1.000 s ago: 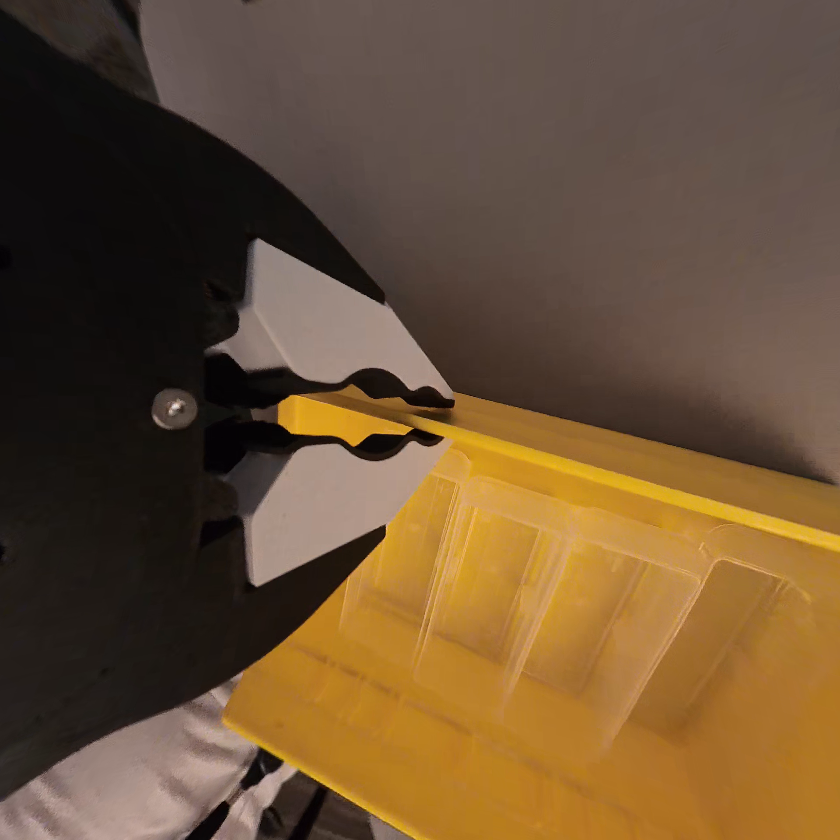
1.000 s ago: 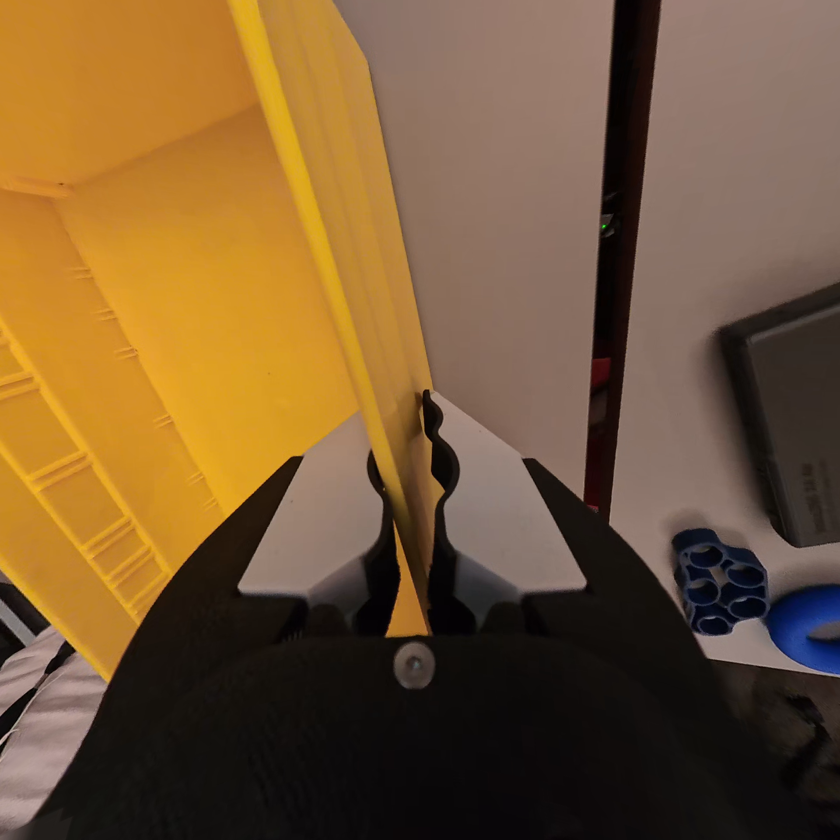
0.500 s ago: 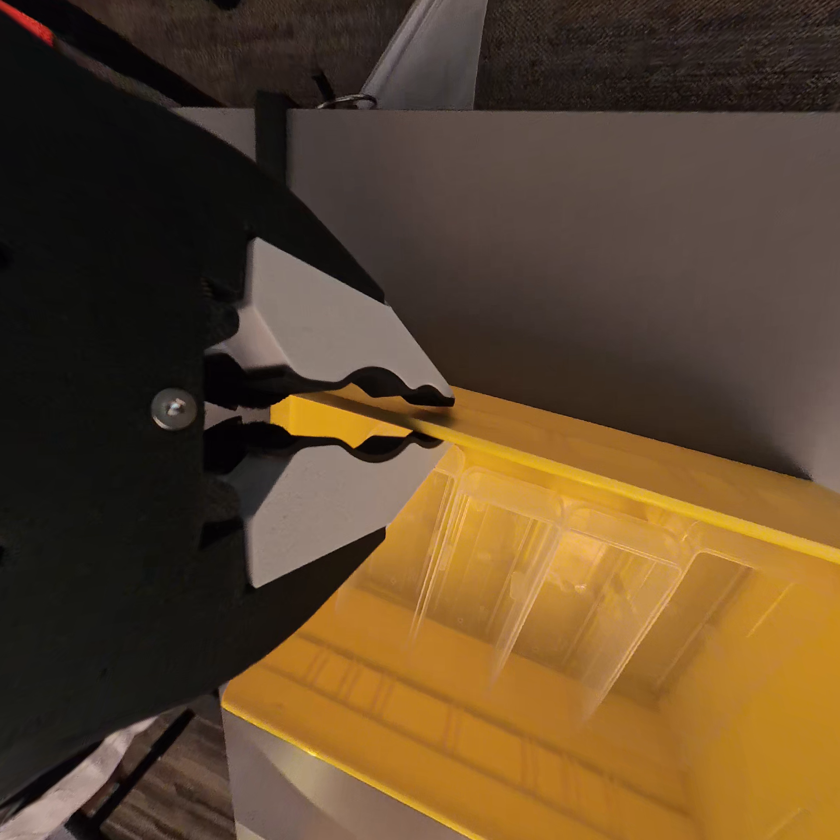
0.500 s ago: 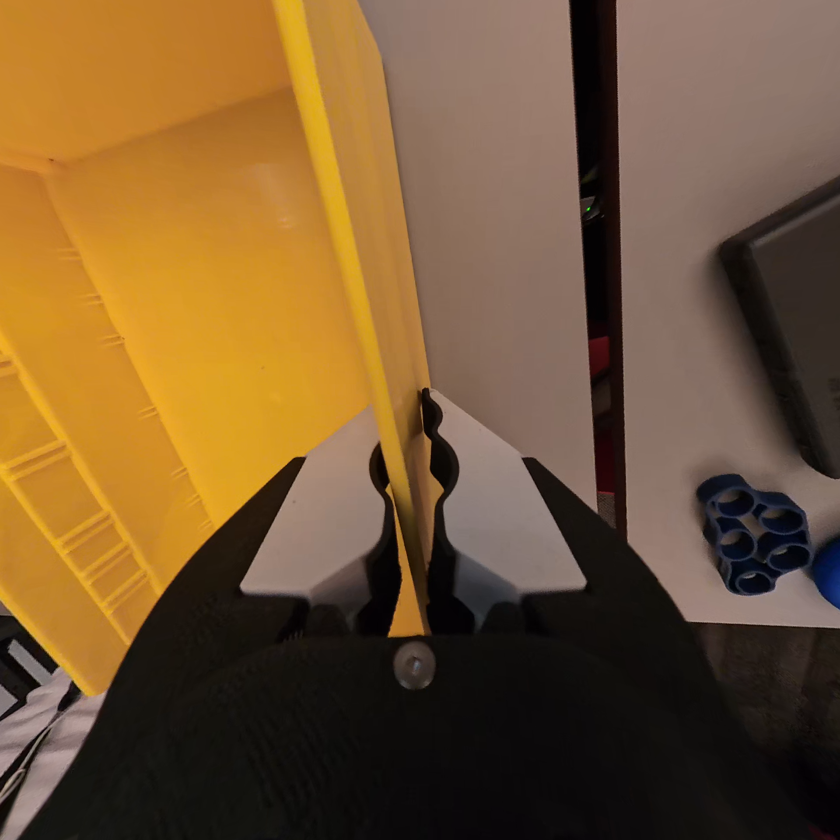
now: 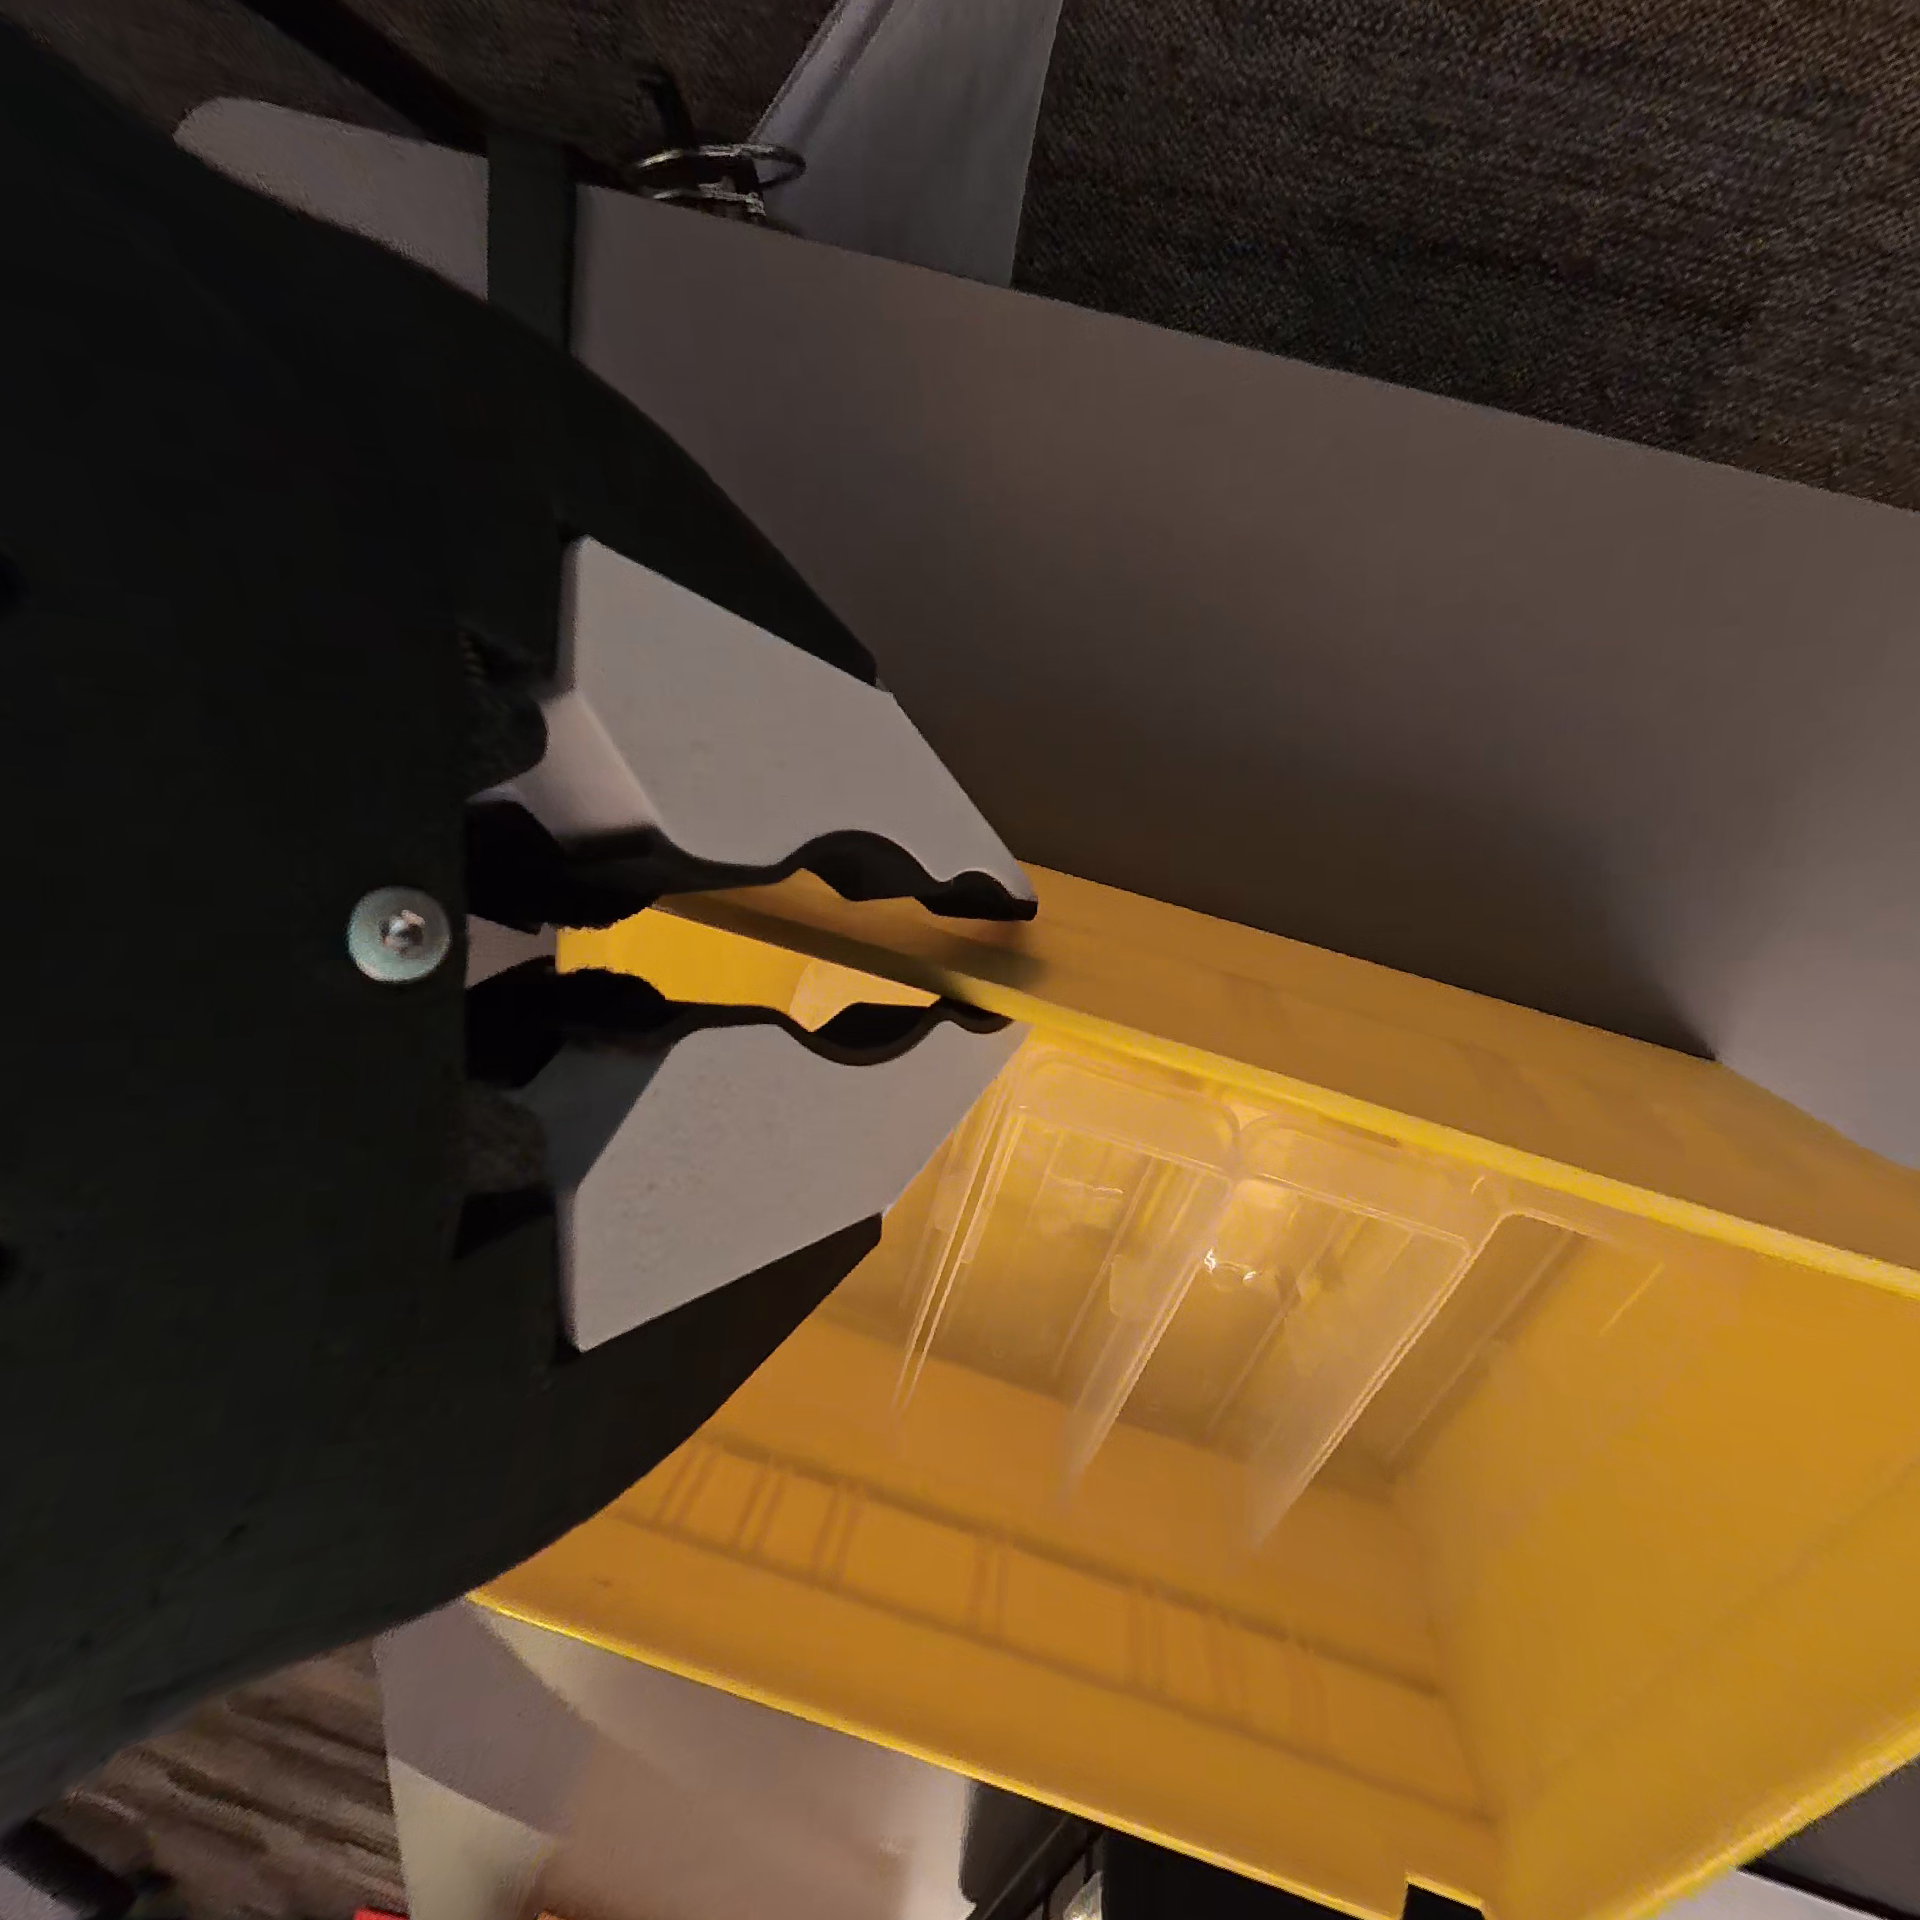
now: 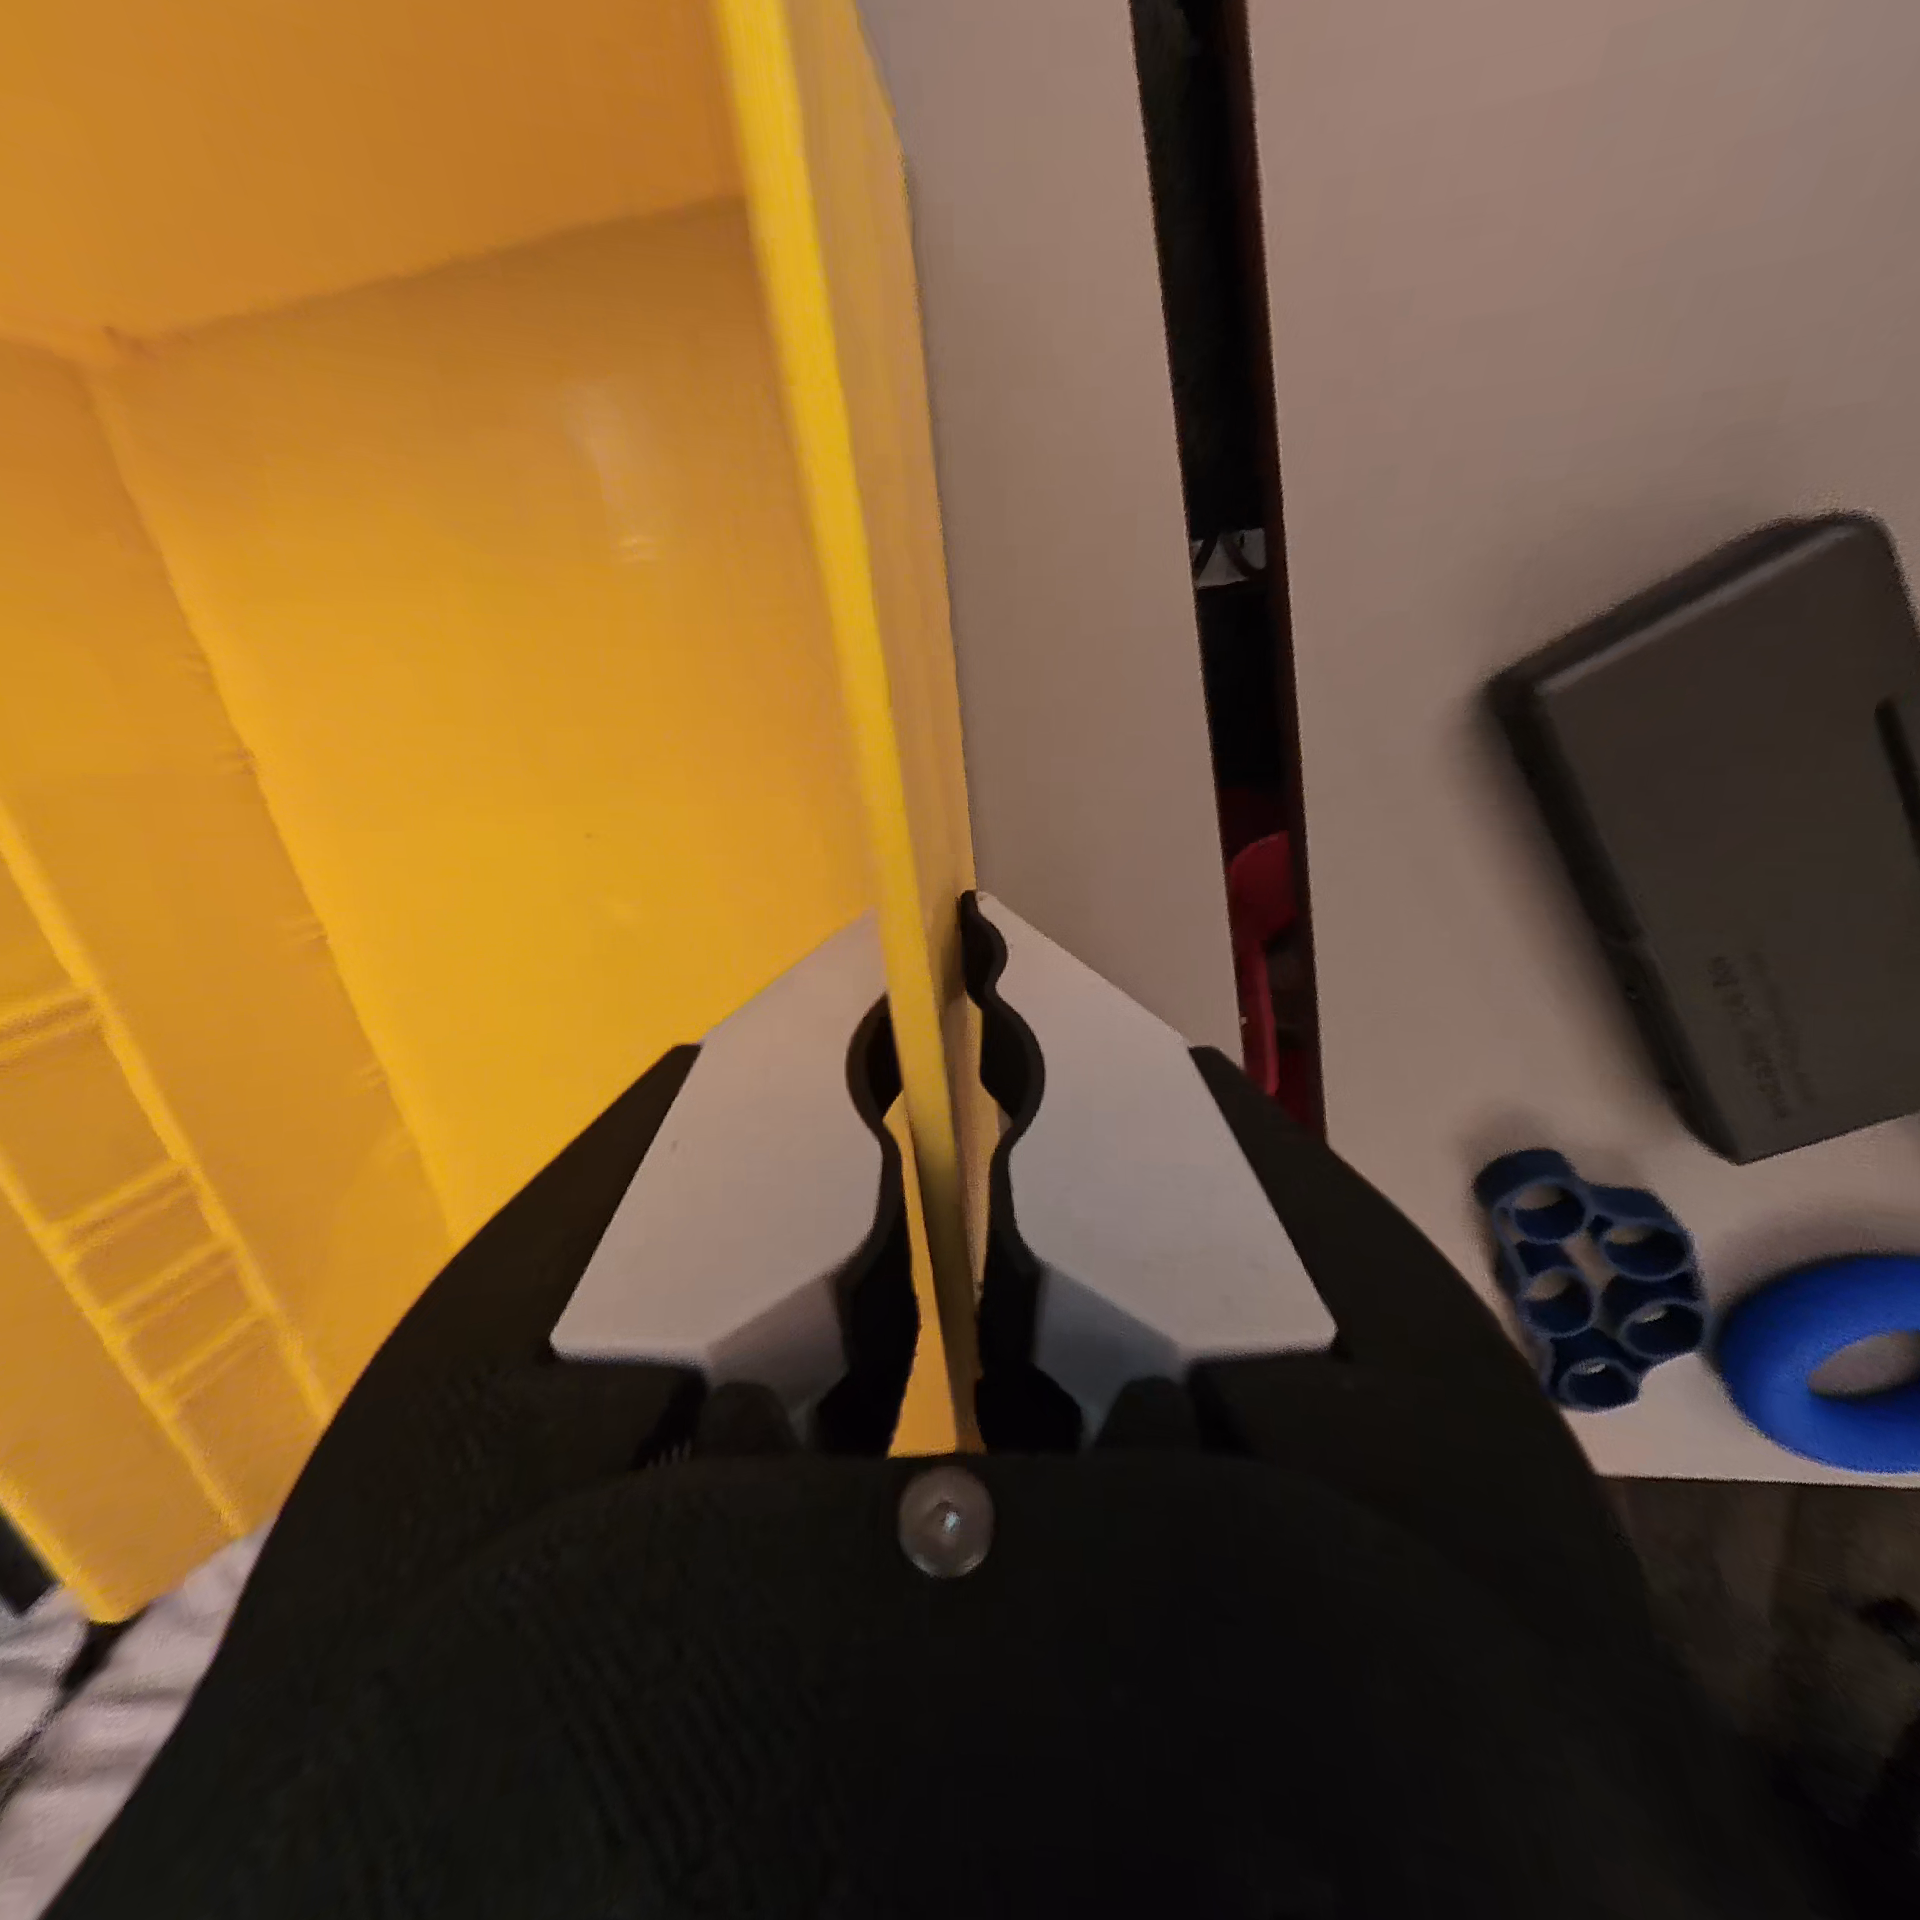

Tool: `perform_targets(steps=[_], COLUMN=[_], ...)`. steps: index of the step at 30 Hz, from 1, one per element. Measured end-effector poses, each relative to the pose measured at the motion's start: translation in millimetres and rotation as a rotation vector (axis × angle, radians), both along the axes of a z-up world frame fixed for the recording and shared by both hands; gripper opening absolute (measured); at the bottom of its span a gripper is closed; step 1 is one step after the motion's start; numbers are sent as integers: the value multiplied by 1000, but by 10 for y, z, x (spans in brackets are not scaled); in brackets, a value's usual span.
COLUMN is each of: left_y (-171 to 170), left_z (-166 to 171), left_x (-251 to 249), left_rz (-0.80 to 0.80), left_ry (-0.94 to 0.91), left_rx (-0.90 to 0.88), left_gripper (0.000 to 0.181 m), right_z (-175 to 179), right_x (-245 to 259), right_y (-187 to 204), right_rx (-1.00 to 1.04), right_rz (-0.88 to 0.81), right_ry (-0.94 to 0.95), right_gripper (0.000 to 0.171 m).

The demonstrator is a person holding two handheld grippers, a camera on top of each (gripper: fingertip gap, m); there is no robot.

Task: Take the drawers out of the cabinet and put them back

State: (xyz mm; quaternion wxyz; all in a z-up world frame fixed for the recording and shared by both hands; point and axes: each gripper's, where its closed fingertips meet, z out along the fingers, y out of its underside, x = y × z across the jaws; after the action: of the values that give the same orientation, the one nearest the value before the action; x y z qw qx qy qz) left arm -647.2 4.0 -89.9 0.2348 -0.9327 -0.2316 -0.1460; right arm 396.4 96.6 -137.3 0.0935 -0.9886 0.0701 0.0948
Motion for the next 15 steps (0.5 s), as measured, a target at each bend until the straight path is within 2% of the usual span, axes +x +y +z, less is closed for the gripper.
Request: perform_targets(steps=[4, 11, 15], left_y=[-6, -19, -41], left_z=[-12, -23, 24], left_x=[6, 40, 37], left_rz=[-25, -51, -120], left_ry=[76, 134, 157], left_rx=[-22, -37, 37], left_gripper=[9, 7, 8], right_z=[-2, -2, 172], right_x=[2, -96, -112], right_y=[41, 233, 361], right_rx=[25, 36, 163], right_rz=[117, 145, 172], right_ry=[-48, -46, -101], right_gripper=[2, 2, 14])
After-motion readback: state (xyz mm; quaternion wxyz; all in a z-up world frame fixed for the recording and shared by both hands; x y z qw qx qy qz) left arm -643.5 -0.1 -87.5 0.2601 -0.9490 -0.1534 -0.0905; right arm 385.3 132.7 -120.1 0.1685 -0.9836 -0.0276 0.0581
